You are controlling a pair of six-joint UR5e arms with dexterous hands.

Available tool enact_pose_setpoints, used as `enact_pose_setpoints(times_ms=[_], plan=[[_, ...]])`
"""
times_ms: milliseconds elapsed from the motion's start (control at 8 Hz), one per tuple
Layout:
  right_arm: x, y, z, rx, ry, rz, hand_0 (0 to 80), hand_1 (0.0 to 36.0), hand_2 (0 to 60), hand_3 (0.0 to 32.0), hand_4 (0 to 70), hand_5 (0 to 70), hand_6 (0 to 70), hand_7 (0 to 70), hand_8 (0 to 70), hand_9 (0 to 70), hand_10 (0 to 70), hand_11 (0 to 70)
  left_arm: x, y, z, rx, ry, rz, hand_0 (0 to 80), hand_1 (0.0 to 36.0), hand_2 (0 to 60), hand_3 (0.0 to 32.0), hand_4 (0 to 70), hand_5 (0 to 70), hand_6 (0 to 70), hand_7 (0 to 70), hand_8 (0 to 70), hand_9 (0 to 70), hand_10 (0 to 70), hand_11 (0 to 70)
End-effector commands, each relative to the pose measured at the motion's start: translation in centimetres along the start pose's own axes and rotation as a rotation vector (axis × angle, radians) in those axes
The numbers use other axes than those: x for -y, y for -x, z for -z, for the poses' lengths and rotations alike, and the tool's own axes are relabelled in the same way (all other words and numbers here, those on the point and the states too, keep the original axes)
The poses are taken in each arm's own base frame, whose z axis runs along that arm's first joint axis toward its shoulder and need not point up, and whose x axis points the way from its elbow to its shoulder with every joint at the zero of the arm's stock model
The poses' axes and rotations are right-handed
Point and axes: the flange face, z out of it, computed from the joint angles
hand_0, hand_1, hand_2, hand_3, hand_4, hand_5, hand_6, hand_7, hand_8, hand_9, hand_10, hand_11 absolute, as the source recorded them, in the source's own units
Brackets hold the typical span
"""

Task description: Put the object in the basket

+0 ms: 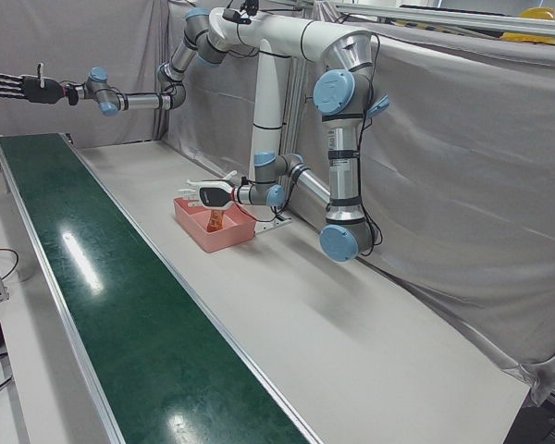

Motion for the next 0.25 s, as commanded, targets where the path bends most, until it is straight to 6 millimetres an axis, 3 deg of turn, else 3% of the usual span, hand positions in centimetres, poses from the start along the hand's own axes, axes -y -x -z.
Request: enact_pose_setpoints(times_ms=[0,125], plan=[[0.0,0.0,0.0,0.000,0.001,0.000,0.0,0.0,0.0,0.0,0.0,0.0,0.0,0.0,0.0,0.0,0.0,0.0,-0.5,-2.4,0.4,-0.039,0.019,0.004,56.2,0.0,0.0,11.4,0.0,12.8,0.0,0.0,4.3,4.5,2.1,4.5],[0.0,0.0,0.0,0.000,0.001,0.000,0.0,0.0,0.0,0.0,0.0,0.0,0.0,0.0,0.0,0.0,0.0,0.0,-0.6,-5.0,1.3,-0.078,0.018,-0.008,58.6,0.5,0.0,10.6,0.0,14.1,0.0,0.0,3.7,3.7,1.8,4.2]])
